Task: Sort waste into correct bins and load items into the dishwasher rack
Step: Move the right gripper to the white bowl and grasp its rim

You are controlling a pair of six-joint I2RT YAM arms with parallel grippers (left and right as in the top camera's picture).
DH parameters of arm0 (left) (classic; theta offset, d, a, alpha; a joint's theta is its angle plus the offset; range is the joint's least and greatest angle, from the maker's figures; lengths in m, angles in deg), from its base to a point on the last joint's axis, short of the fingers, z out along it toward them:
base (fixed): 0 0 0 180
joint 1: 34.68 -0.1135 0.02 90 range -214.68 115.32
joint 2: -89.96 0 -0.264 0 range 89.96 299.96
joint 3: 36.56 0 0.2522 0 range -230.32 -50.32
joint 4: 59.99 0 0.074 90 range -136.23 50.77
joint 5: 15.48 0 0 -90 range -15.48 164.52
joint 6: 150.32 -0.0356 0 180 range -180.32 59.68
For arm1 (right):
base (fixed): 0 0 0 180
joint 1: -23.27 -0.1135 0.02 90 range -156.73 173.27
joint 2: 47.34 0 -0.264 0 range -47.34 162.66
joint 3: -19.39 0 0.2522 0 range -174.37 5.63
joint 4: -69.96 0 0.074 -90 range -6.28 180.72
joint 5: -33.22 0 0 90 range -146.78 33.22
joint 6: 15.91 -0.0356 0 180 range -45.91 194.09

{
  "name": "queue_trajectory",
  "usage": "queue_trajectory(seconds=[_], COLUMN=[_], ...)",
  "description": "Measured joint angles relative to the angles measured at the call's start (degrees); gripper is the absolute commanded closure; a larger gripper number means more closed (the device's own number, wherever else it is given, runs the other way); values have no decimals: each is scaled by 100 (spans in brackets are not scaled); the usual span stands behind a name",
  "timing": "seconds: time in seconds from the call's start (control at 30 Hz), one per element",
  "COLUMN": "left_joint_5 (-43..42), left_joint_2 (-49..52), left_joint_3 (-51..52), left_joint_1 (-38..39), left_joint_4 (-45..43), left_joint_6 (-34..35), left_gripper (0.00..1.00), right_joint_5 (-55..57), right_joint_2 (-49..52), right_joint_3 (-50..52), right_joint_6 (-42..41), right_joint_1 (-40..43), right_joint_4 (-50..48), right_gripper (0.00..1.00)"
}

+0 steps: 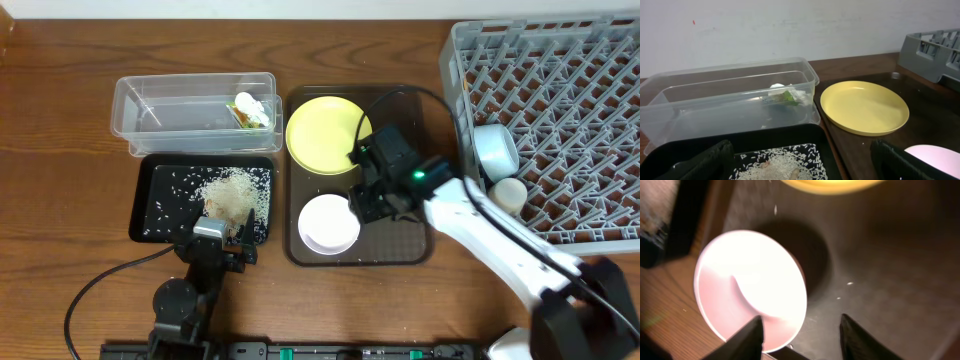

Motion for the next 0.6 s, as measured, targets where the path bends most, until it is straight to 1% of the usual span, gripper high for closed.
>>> queue_trajectory(seconds=[0.03, 0.13, 0.3, 0.33, 0.37, 0.43, 0.53, 0.6], left_joint_5=[0, 0, 0, 0, 0, -2, -2, 0], left_joint_2=[0, 0, 0, 0, 0, 0, 0, 0], left_joint_3=[0, 0, 0, 0, 0, 0, 0, 0], left_joint_1=[0, 0, 0, 0, 0, 0, 0, 0], left_joint_4=[2, 2, 0, 0, 0, 2, 2, 2], left_joint_6=[0, 0, 0, 0, -2, 0, -2, 0], left_gripper=[10, 11, 10, 10, 11, 10, 10, 10], right_joint_5=[-48, -146, 20, 103, 142, 221, 269, 310], right_joint_2=[122, 422, 551, 551, 551, 551, 560, 599], right_joint_3=[7, 13, 20, 20, 20, 20, 20, 22], right_joint_6=[-33, -201, -363, -396, -413, -452, -468, -503], right_joint_1=[-22, -72, -83, -83, -83, -83, -101, -153], right_joint_4=[11, 72, 83, 79, 85, 87, 90, 81], right_gripper=[64, 73, 80, 78, 73, 68, 73, 79])
